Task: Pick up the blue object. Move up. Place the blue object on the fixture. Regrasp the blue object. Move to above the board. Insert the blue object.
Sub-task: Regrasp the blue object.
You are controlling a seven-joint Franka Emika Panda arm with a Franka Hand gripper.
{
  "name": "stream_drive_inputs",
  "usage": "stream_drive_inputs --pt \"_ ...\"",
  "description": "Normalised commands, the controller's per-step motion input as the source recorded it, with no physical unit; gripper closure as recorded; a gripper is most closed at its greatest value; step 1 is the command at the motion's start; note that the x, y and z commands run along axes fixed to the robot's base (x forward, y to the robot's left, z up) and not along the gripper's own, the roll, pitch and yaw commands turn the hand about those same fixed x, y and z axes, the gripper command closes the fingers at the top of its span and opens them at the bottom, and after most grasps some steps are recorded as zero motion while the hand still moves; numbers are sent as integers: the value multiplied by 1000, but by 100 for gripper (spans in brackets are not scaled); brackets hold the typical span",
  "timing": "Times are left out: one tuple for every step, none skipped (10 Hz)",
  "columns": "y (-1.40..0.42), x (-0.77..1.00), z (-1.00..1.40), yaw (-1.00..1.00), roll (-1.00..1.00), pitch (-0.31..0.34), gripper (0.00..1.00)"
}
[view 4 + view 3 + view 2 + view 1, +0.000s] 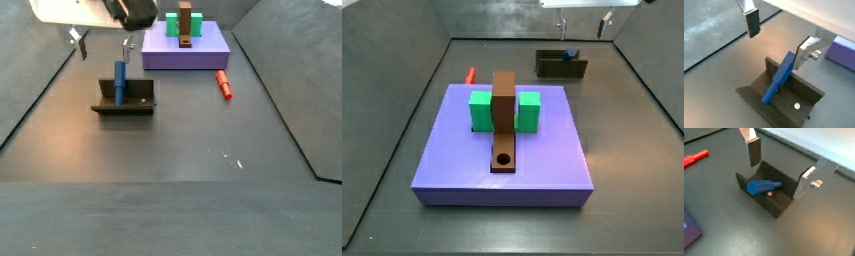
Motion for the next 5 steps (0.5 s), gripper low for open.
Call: stream_drive_inputs --pt "-20 0 26 231 1000 0 0" --pt "-77 0 0 226 1000 -17 0" --pt "-160 0 3 240 1000 -37 0" --pt "-263 0 34 260 1000 -97 0" --pt "-251 -43 0 260 1000 -137 0"
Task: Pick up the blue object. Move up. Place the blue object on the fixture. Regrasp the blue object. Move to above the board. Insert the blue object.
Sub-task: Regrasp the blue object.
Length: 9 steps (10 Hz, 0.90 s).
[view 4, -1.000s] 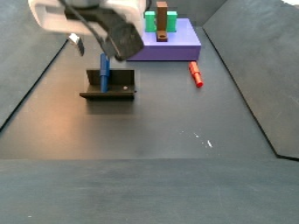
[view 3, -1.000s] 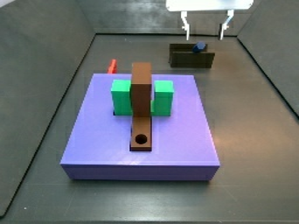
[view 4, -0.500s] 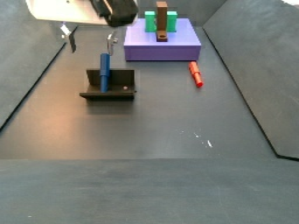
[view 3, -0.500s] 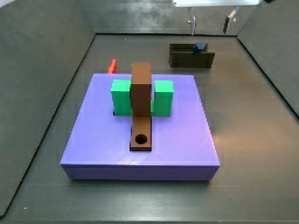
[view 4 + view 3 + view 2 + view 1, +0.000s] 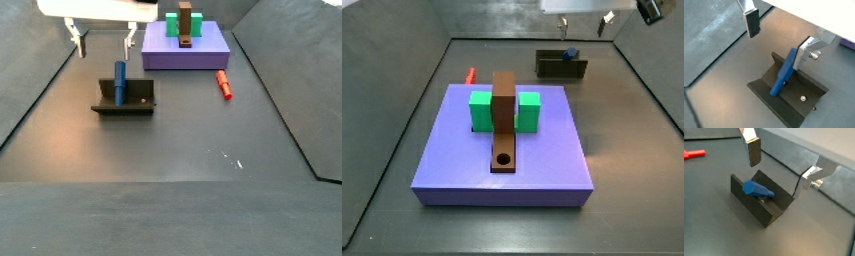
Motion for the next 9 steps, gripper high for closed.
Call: stream_drive_inputs --pt "-226 -51 -9 260 1000 -137 0" --pt "-191 -31 -34 257 1000 -140 0" --pt "-186 0 -57 249 1000 -140 0" --pt "-200 17 -29 186 1000 -120 0" --pt "-191 34 -86 183 1000 -143 0" --pt "-166 46 -106 177 917 -120 0" --pt "-17 0 -97 89 394 -51 0" --pt "-11 0 0 49 209 0 0" --pt "-11 49 -20 0 29 0 0"
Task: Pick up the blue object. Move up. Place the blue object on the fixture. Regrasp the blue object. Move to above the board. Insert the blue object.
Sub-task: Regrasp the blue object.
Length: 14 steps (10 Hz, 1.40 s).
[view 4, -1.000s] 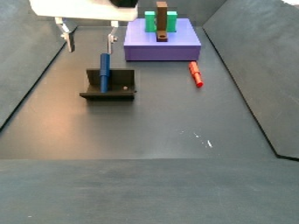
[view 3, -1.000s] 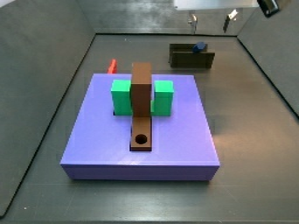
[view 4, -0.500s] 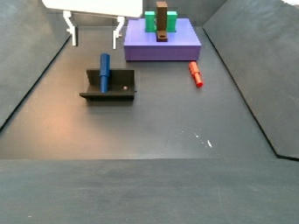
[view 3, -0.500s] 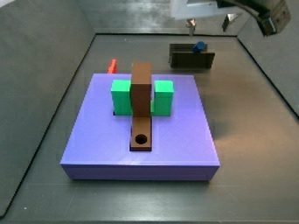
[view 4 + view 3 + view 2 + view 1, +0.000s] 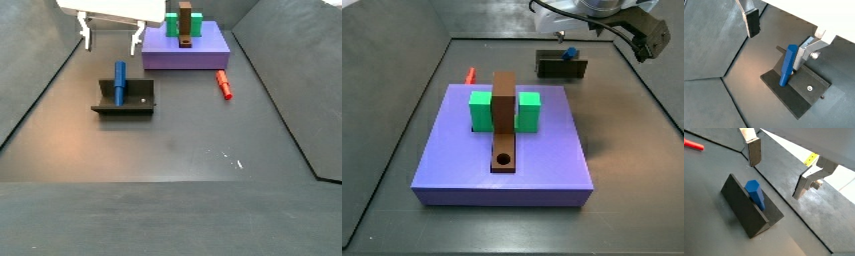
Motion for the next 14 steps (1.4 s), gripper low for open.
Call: stream_drive_inputs --pt "0 26 -480 -14 160 0 0" --pt "-6 40 -531 -9 257 0 0" --pt "0 31 -506 0 311 0 0" --pt "0 9 -354 0 231 0 0" --pt "0 60 -140 11 123 0 0" --pt "0 71 -117 109 83 0 0" --pt "-37 37 -106 103 80 0 0" --pt "-71 11 -171 89 291 0 0" --pt "-106 66 -97 89 394 0 0" --pt "-114 103 -97 80 437 0 0" --pt "-74 77 -120 34 609 0 0" --pt "-26 26 -171 3 617 0 0" --pt "0 0 -94 14 471 34 0" --pt "0 0 -34 40 369 9 0"
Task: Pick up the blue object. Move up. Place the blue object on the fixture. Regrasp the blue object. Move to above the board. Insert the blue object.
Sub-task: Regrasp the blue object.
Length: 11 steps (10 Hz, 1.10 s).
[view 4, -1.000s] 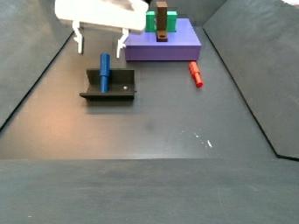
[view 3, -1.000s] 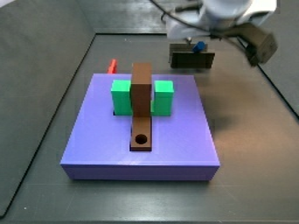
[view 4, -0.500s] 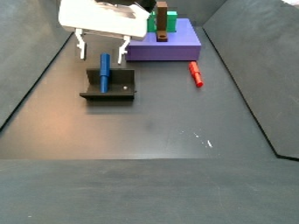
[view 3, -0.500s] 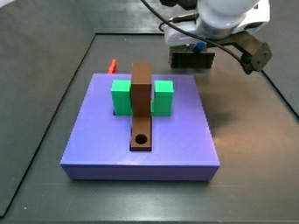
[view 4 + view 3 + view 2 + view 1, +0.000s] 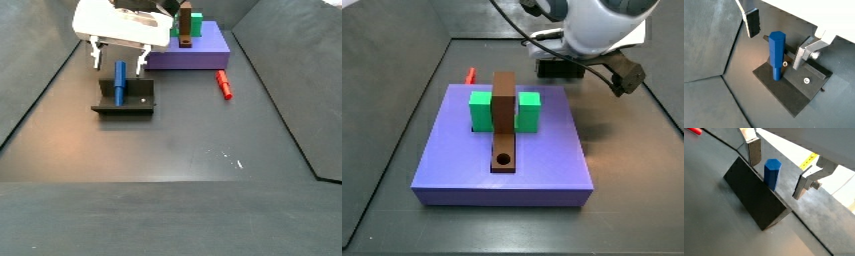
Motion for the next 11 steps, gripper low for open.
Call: stream_drive_inputs --pt "0 0 0 43 177 0 0" --pt "0 0 0 31 0 0 0" --pt "0 0 -49 0 0 -6 0" --pt "0 0 -149 0 -143 -66 0" --pt "23 0 -114 14 -394 -103 0" --pt "17 17 -69 26 -460 -106 0" --pt "17 0 -37 3 -391 -97 0" --pt "0 0 -29 0 -74 -37 0" --pt "0 -9 -17 0 43 0 0" --pt "0 0 0 0 0 0 0" --pt "0 0 0 0 0 0 100"
